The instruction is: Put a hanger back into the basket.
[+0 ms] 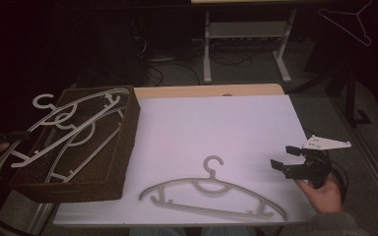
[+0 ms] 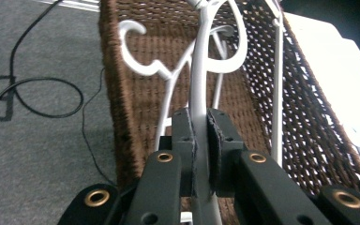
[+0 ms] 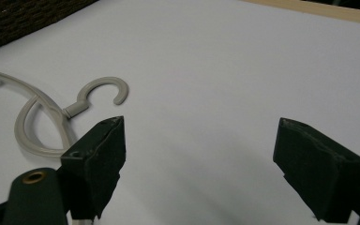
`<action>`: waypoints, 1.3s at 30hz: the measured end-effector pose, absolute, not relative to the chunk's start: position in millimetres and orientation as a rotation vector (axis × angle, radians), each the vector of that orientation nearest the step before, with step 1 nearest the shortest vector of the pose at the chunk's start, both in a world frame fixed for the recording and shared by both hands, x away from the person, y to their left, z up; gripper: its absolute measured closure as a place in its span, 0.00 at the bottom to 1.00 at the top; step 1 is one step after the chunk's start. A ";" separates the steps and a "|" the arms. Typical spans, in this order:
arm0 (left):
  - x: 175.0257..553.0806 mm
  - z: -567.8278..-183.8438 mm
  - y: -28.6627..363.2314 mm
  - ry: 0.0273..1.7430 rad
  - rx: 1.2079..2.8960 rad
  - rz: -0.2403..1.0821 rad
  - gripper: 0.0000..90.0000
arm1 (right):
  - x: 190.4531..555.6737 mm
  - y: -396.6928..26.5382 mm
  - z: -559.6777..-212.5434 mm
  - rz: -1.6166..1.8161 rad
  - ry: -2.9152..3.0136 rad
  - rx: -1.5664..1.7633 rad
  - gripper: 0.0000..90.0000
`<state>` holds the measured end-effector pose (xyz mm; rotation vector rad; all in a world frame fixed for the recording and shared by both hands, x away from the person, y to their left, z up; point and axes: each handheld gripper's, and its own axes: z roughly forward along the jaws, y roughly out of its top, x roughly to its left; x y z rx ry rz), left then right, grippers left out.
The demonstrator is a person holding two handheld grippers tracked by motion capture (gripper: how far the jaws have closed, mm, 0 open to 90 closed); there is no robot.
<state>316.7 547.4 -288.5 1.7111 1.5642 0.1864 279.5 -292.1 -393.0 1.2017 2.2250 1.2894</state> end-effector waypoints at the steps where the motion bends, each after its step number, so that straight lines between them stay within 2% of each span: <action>1: 316.6 -289.7 547.5 1.571 1.720 0.188 0.92 | 279.4 -292.2 -393.0 1.290 2.224 1.201 0.18; 28: 331.2 -331.5 510.5 1.664 1.836 0.261 0.91 | 281.1 -288.7 -393.5 1.289 2.236 1.188 0.18; 36: 329.5 -329.3 500.8 1.655 1.921 0.346 0.89 | 281.3 -288.5 -393.0 1.289 2.234 1.184 0.18; 39: 329.2 -326.2 498.1 1.656 1.934 0.407 0.91 | 280.9 -288.6 -392.6 1.292 2.232 1.186 0.18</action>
